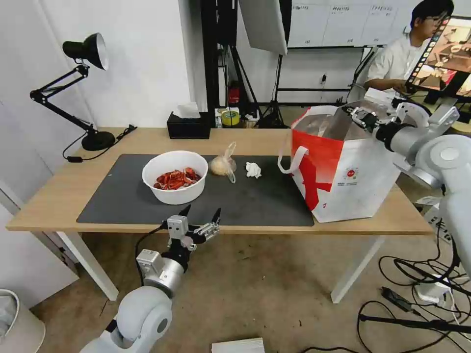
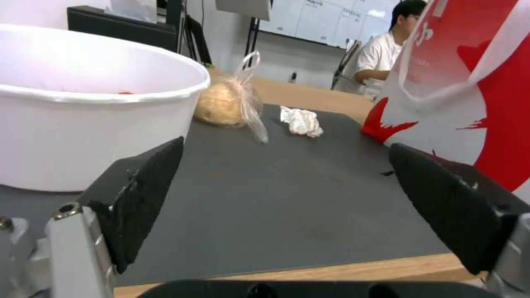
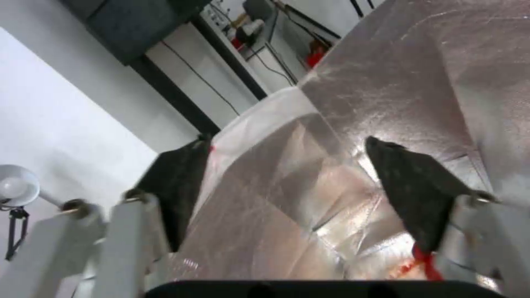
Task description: Pick up the trash from the table and place it into the takeout bag.
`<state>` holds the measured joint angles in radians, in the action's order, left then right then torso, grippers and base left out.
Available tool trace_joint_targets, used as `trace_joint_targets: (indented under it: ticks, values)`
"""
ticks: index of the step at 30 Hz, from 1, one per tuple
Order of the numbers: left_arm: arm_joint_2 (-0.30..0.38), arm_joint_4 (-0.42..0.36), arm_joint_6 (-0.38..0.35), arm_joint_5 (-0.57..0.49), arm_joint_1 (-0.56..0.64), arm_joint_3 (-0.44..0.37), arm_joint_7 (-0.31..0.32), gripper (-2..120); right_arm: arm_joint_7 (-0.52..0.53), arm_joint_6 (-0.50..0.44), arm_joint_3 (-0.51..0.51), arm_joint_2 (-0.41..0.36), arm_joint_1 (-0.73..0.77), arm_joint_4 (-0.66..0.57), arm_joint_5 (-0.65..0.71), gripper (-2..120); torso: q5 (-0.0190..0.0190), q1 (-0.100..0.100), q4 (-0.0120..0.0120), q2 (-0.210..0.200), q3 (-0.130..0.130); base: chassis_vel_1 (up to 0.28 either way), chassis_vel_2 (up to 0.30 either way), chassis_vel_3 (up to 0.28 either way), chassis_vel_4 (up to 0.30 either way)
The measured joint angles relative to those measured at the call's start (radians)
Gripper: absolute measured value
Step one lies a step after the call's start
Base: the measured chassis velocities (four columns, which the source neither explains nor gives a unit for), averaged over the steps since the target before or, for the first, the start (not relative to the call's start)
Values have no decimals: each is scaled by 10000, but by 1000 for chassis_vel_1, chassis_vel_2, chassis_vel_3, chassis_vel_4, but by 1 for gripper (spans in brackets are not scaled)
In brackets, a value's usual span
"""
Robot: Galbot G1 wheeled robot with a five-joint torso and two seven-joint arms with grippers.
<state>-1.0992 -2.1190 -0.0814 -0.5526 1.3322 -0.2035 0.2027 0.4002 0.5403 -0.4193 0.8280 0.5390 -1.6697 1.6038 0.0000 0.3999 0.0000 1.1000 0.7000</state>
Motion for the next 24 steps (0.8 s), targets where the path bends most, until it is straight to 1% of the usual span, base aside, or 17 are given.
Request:
trace_joint_targets:
  ticks: [3,4,6,10,13,14,16,17,20,21,23,24]
  values:
    - [10,-4,-1,0,-4,-10,3,100,-49,-11,-14,-23,11,-77,11,91,0,0,0,0,0,0,0,0,0]
    - [10,-4,-1,0,-4,-10,3,100,-49,-11,-14,-23,11,-77,11,91,0,0,0,0,0,0,0,0,0]
    - [22,-5,-1,-4,-26,-31,4,100,-98,-24,-13,-68,10,-124,12,98,0,1,0,0,0,0,0,0,0]
    - [58,-5,8,-3,-41,-81,2,100,-263,-52,12,-127,7,-194,-37,100,1,0,0,0,0,0,0,0,0]
    - [147,-5,48,2,-52,-177,-24,100,-791,-207,139,-271,37,-496,-662,100,1,0,0,0,0,0,0,0,0]
    - [147,-5,48,2,-52,-177,-24,100,-791,-207,139,-271,37,-496,-662,100,1,0,0,0,0,0,0,0,0]
    - [217,-6,109,9,-50,-255,-43,100,-1357,-528,303,-443,150,-975,-1412,100,1,0,0,0,0,0,0,0,0]
    - [217,-6,109,9,-50,-255,-43,100,-1357,-528,303,-443,150,-975,-1412,100,1,0,0,0,0,0,0,0,0]
    - [318,2,423,79,1,-356,-70,100,-2257,-1211,593,-824,435,-1760,-2474,100,-1,0,0,1,-1,0,0,0,0]
    - [318,2,423,79,1,-356,-70,100,-2257,-1211,593,-824,435,-1760,-2474,100,-1,0,0,1,-1,0,0,0,0]
    - [380,25,526,98,48,-507,-82,100,-2828,-1744,750,-1206,743,-2332,-3075,100,-2,0,1,0,-1,0,0,0,0]
    - [380,25,526,98,48,-507,-82,100,-2828,-1744,750,-1206,743,-2332,-3075,100,-2,0,1,0,-1,0,0,0,0]
